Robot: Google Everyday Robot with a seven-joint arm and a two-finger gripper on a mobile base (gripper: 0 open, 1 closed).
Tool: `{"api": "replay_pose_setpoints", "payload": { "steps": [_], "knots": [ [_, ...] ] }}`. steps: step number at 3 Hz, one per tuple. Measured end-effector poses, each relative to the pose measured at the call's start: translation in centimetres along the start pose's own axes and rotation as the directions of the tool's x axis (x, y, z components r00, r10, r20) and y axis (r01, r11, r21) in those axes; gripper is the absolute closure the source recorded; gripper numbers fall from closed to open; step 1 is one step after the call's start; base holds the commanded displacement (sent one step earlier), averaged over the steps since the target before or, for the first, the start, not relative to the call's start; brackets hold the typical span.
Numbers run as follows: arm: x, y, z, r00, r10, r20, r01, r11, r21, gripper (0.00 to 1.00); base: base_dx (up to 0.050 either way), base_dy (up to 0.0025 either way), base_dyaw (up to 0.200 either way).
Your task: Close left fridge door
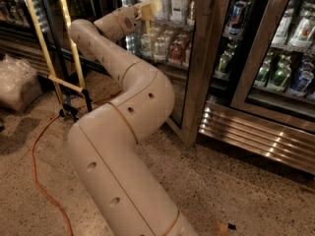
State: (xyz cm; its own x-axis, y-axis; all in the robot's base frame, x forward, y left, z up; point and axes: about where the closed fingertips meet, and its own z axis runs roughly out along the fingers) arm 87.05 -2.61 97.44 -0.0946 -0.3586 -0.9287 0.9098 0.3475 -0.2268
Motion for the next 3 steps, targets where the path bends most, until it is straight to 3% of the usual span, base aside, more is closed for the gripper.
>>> {"api": "replay_pose_setpoints", "payload": {
  "steps": [2,3],
  "knots": [
    [0.0,0.0,0.0,1.0,0.0,0.0,0.0,1.0,0.0,1.0,0.0,0.0,0.0],
    [-0.45,0.1,0.31,1.0,0.028,-0.01,-0.028,0.9994,-0.019,1.0,0.0,0.0,0.0]
  ]
}}
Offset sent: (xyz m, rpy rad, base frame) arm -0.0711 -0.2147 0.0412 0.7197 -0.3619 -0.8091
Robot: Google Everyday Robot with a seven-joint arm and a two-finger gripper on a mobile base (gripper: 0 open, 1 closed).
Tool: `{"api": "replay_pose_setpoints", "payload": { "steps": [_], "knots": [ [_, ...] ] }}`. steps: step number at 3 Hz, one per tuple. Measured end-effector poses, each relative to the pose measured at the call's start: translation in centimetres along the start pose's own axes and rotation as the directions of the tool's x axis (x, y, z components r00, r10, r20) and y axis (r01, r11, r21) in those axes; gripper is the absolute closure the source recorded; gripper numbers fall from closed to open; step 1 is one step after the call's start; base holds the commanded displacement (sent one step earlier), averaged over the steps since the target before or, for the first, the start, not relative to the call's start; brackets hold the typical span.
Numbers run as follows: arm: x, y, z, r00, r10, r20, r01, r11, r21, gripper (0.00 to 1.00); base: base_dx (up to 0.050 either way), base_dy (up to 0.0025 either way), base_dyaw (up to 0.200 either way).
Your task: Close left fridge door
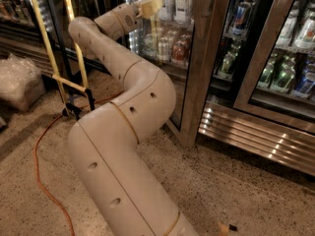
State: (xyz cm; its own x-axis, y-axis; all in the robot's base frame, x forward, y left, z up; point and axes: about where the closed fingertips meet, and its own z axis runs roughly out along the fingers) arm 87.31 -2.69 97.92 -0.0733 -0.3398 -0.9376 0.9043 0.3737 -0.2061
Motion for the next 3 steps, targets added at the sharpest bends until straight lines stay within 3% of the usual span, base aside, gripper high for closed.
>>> {"api": "replay_pose_setpoints", "payload": {
  "steps": [1,3],
  "knots": [
    [-0.2,0.0,-0.5,1.0,0.0,0.0,0.0,1.0,0.0,1.0,0.0,0.0,0.0],
    [-1.0,-3.2,3.1,0.989,0.132,-0.073,-0.128,0.9902,0.055,1.0,0.0,0.0,0.0]
  ]
}}
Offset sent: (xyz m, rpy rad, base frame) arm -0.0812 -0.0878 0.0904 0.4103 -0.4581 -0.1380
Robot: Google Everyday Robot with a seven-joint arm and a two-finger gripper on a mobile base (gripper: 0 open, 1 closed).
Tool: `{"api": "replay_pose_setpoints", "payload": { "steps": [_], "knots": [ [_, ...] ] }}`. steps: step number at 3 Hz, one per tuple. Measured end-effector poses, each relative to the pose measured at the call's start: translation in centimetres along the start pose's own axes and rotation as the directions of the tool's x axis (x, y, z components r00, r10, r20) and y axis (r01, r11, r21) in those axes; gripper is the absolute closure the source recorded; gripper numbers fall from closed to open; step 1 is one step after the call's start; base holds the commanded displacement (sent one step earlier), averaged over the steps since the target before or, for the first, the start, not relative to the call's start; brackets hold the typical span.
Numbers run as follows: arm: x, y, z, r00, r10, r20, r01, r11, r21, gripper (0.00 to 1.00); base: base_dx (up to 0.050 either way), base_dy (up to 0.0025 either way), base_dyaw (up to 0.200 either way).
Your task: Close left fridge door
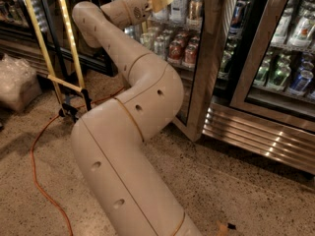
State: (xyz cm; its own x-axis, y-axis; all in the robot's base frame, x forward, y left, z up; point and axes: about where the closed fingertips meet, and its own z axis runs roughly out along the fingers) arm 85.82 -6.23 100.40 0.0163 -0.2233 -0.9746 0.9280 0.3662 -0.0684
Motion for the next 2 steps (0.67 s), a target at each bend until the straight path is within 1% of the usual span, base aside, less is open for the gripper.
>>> {"api": "replay_pose_setpoints", "payload": {
  "steps": [1,2],
  "knots": [
    [-0.59,-1.82,2.64,0.995,0.085,-0.048,-0.083,0.9958,0.037,1.0,0.0,0.0,0.0],
    [-0.6,-1.81,2.64,0.995,0.085,-0.048,-0.083,0.9959,0.037,1.0,0.026,-0.00216,-0.171]
  ]
}}
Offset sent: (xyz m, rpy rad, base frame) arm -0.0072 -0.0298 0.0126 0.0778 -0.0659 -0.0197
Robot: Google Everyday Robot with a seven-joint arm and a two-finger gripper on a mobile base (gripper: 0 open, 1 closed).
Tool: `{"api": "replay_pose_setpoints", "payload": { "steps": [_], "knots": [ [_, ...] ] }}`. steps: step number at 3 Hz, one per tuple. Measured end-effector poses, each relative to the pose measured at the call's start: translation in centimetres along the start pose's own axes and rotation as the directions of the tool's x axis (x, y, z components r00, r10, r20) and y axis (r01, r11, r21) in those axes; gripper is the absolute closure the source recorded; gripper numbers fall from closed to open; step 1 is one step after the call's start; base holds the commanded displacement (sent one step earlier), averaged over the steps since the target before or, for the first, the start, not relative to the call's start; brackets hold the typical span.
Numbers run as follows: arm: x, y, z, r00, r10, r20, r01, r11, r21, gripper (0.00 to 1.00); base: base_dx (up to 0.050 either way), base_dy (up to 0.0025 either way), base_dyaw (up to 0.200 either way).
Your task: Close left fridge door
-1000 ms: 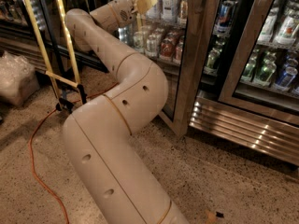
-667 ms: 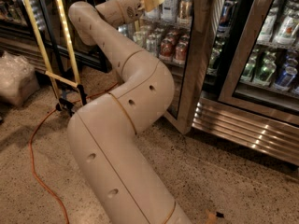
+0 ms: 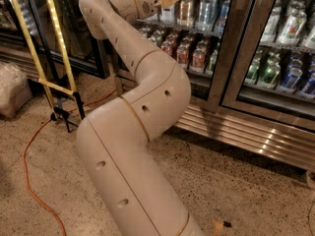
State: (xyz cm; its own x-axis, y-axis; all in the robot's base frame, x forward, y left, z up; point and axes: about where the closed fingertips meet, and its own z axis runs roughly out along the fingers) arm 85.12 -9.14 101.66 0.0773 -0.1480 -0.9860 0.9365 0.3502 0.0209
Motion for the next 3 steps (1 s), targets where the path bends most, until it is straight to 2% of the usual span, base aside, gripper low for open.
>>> {"api": "replay_pose_setpoints", "payload": {
  "steps": [1,2,3],
  "knots": [
    [0.0,0.0,0.0,1.0,0.0,0.0,0.0,1.0,0.0,1.0,0.029,-0.00241,-0.162],
    [0.0,0.01,0.0,1.0,0.0,0.0,0.0,1.0,0.0,1.0,0.0,-0.00021,-0.194],
    [0.0,0.02,0.01,1.0,0.0,0.0,0.0,1.0,-0.001,1.0,0.048,0.00002,-0.001]
  ]
}}
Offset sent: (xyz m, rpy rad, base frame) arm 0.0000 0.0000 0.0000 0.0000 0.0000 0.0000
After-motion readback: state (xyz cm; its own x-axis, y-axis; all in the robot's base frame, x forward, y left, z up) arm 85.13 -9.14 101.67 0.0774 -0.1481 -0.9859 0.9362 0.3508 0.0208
